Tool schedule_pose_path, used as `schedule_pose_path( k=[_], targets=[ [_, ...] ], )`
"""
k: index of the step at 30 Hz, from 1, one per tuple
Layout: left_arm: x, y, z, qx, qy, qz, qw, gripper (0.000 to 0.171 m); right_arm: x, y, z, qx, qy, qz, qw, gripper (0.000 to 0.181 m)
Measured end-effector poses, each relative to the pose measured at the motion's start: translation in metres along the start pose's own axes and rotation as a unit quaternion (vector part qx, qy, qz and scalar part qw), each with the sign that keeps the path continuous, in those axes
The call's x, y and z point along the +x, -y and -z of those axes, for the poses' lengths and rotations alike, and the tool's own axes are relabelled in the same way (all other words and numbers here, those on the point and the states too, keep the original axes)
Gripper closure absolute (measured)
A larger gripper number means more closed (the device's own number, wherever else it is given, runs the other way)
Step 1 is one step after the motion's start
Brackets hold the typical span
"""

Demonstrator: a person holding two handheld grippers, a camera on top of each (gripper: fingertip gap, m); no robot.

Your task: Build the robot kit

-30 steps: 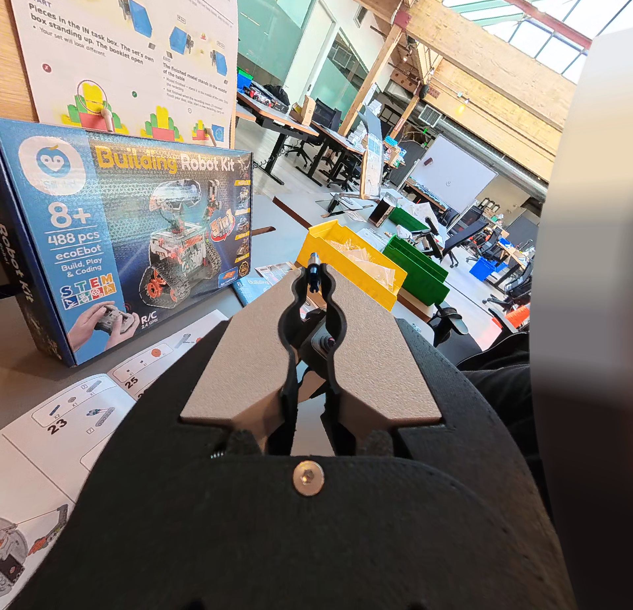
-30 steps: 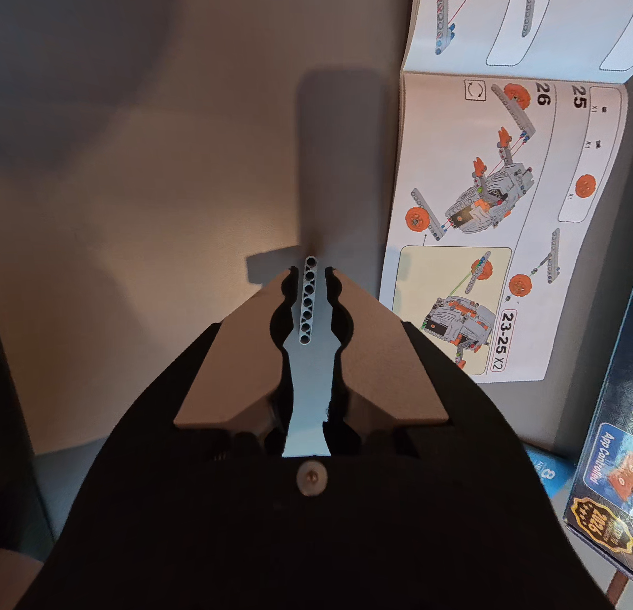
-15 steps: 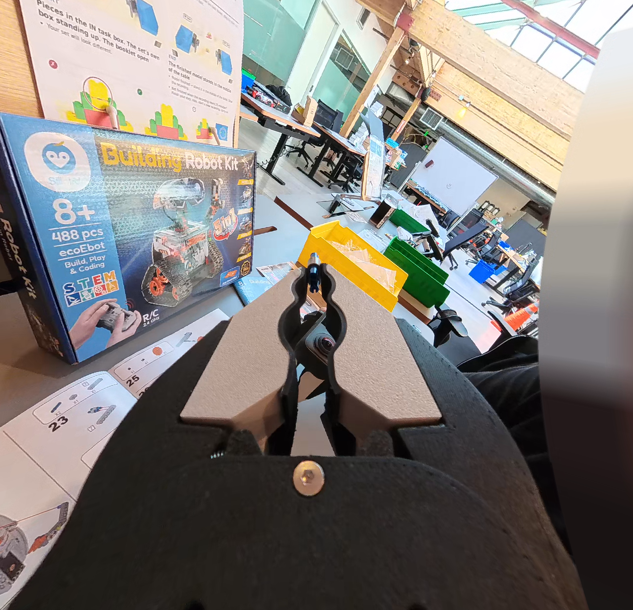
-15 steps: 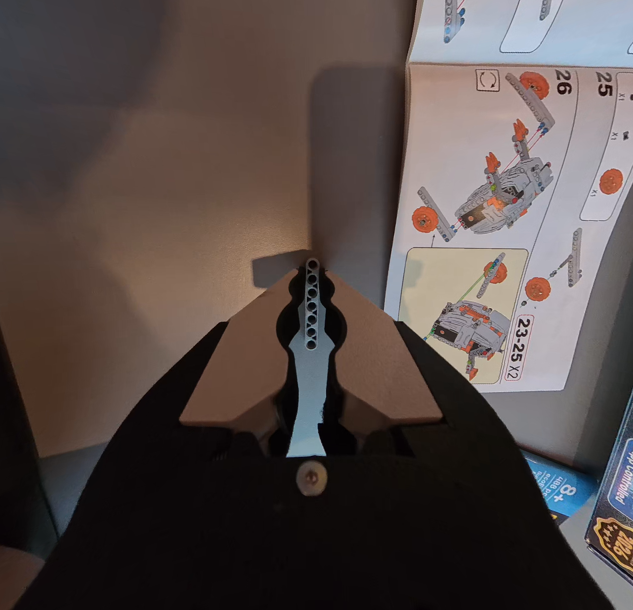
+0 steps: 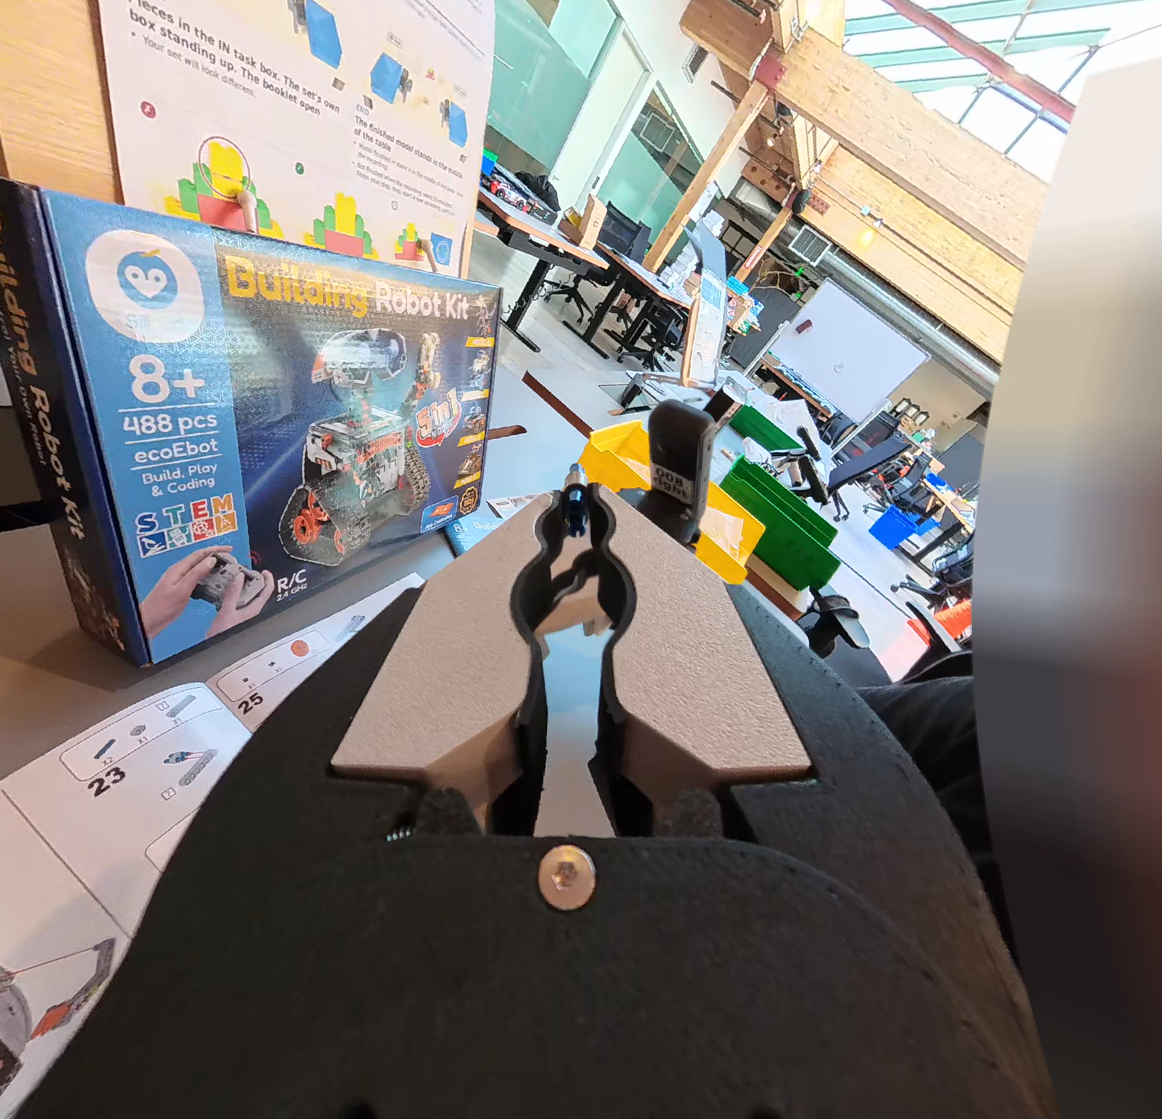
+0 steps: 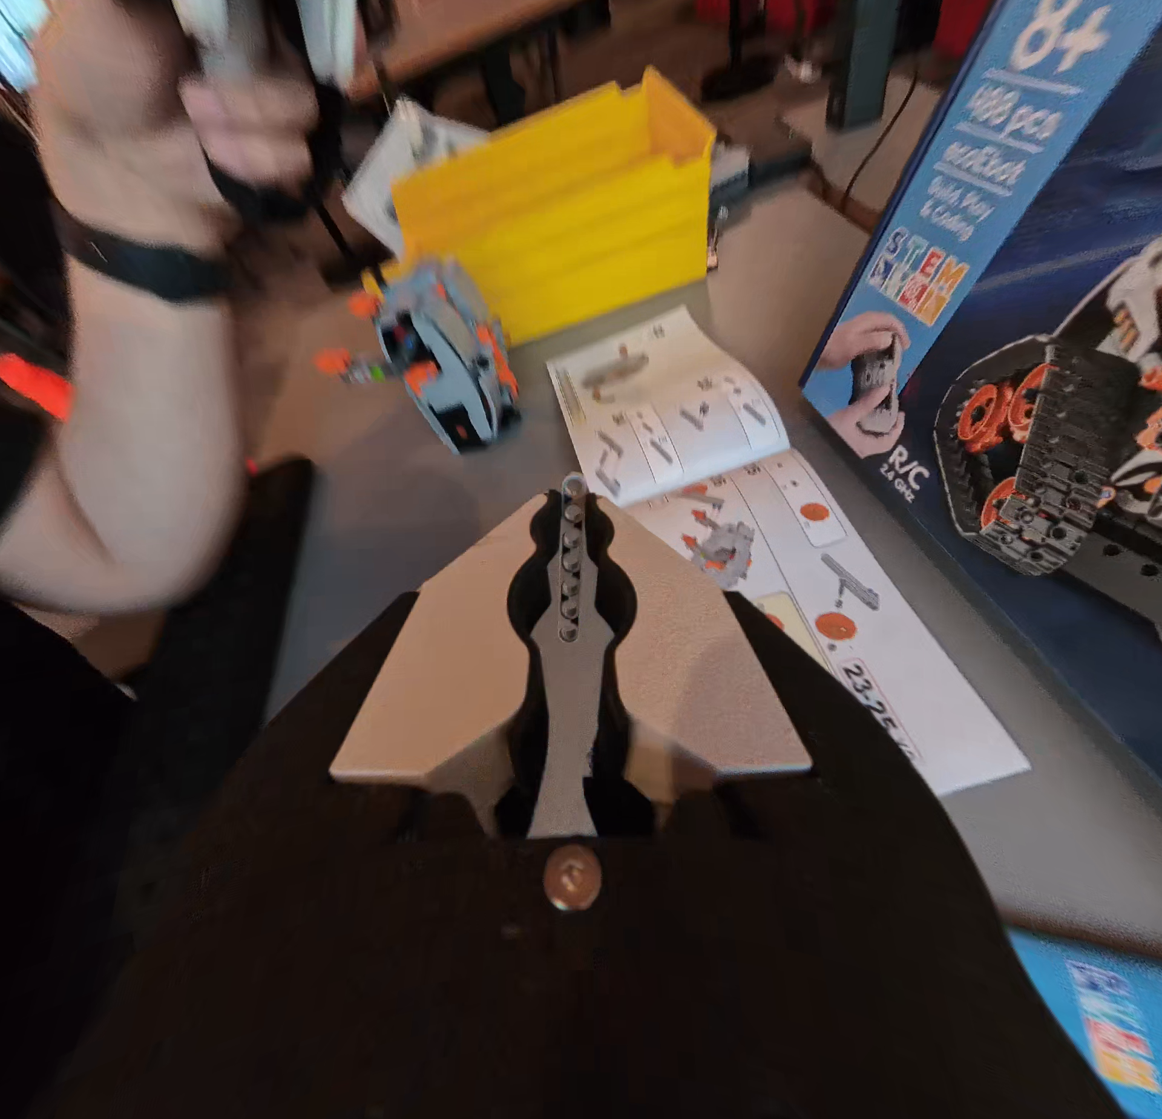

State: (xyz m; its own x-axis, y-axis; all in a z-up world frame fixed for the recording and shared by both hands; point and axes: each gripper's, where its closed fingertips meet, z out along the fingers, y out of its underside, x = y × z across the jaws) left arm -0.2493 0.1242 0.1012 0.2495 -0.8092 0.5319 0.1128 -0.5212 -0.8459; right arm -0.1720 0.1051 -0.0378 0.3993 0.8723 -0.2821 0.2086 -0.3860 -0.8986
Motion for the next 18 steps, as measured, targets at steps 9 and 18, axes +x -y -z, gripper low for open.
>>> schedule_pose_path(
  k=[9,18],
  targets=[
    [-0.018,0.0,-0.002,0.004,0.011,0.021,1.0,0.166,0.004,0.012,0.011,0.088,0.09,-0.125,0.984,0.175],
    [-0.022,0.005,0.008,0.018,0.014,0.031,0.999,0.166,-0.002,0.022,-0.001,0.135,0.165,-0.238,0.947,0.177]
  ],
)
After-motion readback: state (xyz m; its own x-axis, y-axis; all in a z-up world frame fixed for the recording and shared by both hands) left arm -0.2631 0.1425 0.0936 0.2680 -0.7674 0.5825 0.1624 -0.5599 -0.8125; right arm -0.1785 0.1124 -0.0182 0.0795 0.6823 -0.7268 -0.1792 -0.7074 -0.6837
